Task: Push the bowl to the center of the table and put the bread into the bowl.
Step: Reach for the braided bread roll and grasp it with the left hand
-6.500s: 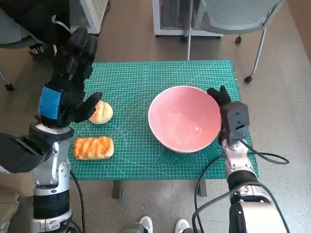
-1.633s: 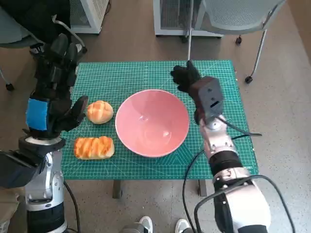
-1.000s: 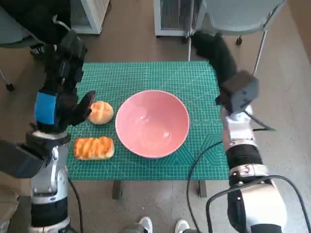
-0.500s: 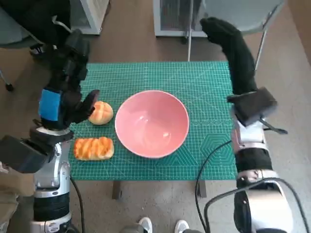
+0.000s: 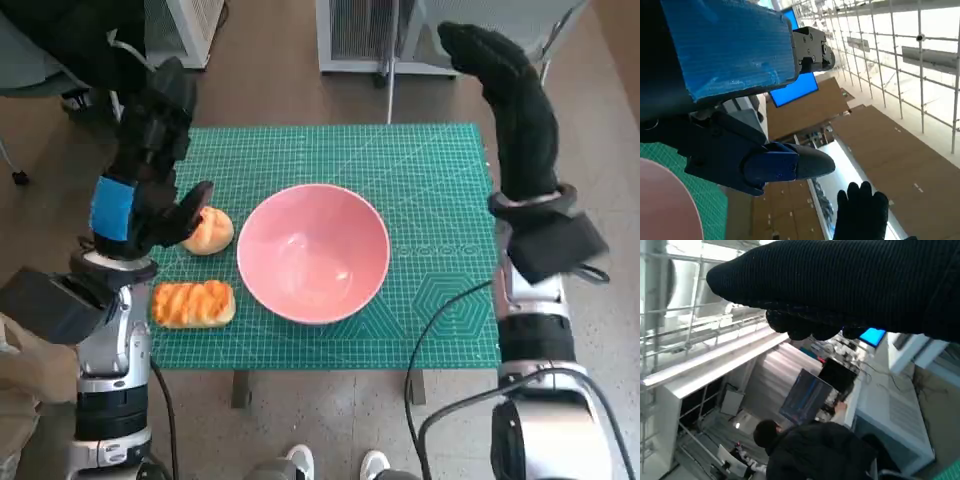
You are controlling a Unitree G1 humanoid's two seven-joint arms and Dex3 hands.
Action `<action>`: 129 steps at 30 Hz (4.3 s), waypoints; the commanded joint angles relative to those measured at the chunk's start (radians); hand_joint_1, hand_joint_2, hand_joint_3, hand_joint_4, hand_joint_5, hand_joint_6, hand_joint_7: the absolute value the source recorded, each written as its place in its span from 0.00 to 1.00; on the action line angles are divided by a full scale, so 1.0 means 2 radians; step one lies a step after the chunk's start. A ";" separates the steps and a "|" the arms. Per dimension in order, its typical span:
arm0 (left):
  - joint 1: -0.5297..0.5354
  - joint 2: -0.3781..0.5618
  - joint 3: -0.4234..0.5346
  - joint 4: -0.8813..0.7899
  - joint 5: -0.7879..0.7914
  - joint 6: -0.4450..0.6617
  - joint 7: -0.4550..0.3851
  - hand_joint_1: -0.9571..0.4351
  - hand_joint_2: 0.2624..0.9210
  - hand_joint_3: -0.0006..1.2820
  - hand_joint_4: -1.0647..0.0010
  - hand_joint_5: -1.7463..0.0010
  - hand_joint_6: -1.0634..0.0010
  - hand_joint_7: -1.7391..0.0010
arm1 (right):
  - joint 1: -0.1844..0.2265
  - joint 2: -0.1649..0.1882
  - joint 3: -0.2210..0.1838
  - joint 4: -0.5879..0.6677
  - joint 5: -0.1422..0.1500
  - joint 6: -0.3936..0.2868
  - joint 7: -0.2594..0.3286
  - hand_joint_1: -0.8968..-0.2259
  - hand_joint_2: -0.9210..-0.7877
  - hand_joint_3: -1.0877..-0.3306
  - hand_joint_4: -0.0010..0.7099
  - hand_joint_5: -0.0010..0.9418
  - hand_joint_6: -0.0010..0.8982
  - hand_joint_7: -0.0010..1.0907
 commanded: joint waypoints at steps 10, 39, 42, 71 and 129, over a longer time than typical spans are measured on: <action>-0.007 -0.002 0.001 -0.003 -0.010 -0.004 -0.006 0.25 1.00 0.28 0.96 1.00 1.00 0.81 | 0.029 -0.001 0.004 -0.052 0.005 0.024 0.002 0.35 0.00 0.37 0.27 0.01 0.20 0.07; 0.005 0.000 0.002 -0.026 0.000 -0.002 0.007 0.25 1.00 0.28 0.96 1.00 1.00 0.80 | 0.032 0.001 0.010 -0.066 0.013 0.028 0.010 0.33 0.00 0.38 0.27 0.01 0.20 0.08; 0.007 0.000 0.002 -0.029 0.001 0.000 0.009 0.25 1.00 0.29 0.96 1.00 1.00 0.81 | 0.032 0.001 0.011 -0.067 0.016 0.028 0.012 0.33 0.00 0.38 0.27 0.01 0.20 0.08; 0.010 -0.003 0.000 -0.044 0.003 -0.007 0.020 0.25 1.00 0.29 0.95 1.00 1.00 0.80 | 0.037 0.008 0.015 -0.073 0.045 0.030 0.051 0.34 0.00 0.38 0.28 0.01 0.19 0.09; 0.254 0.203 0.032 -0.464 0.278 0.366 -0.099 0.41 0.85 0.00 0.88 1.00 0.86 0.84 | 0.043 0.022 0.007 -0.080 0.083 0.045 0.097 0.33 0.00 0.42 0.26 0.00 0.17 0.13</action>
